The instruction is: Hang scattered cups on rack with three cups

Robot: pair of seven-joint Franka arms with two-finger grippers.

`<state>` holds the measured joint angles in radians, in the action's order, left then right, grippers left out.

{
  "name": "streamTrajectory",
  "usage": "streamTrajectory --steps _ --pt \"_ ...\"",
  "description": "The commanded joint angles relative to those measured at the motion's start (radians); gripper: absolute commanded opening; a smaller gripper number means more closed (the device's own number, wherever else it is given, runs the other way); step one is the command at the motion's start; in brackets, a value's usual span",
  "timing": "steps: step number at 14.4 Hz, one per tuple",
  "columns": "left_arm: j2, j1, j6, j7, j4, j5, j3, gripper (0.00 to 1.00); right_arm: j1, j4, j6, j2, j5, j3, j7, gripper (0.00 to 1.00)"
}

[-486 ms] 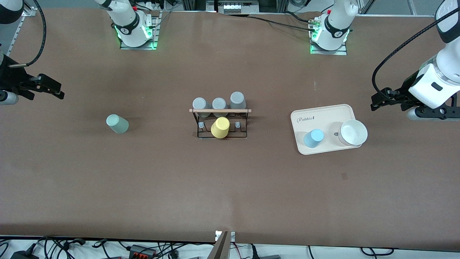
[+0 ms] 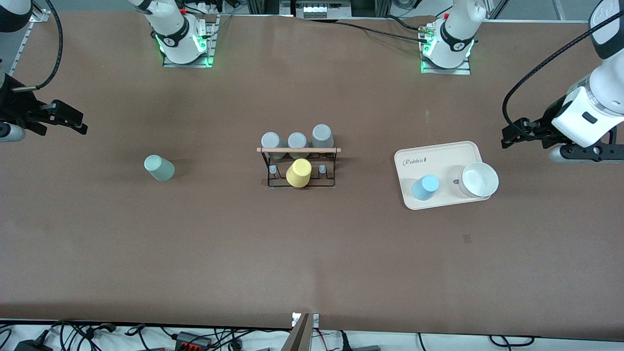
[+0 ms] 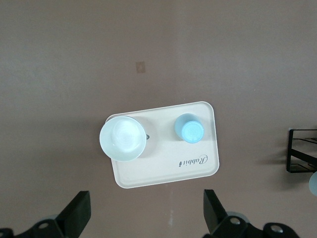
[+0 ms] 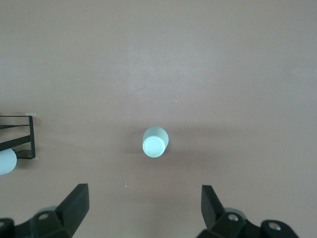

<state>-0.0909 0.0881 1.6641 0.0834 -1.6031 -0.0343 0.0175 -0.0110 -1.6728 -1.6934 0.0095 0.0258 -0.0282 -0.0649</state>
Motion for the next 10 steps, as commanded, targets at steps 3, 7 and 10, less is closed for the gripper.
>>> streamTrajectory --steps 3,7,10 --pt "-0.108 0.042 -0.007 -0.007 0.055 -0.012 -0.002 1.00 -0.015 0.002 0.014 -0.011 -0.014 0.018 -0.003 1.00" --pt "-0.285 0.093 0.081 0.010 0.045 -0.010 -0.002 1.00 -0.018 0.002 0.011 -0.010 -0.014 0.016 -0.003 1.00" --pt "-0.351 0.105 0.176 0.013 -0.009 -0.010 -0.002 1.00 -0.020 0.004 0.006 -0.005 -0.012 0.016 -0.001 1.00"
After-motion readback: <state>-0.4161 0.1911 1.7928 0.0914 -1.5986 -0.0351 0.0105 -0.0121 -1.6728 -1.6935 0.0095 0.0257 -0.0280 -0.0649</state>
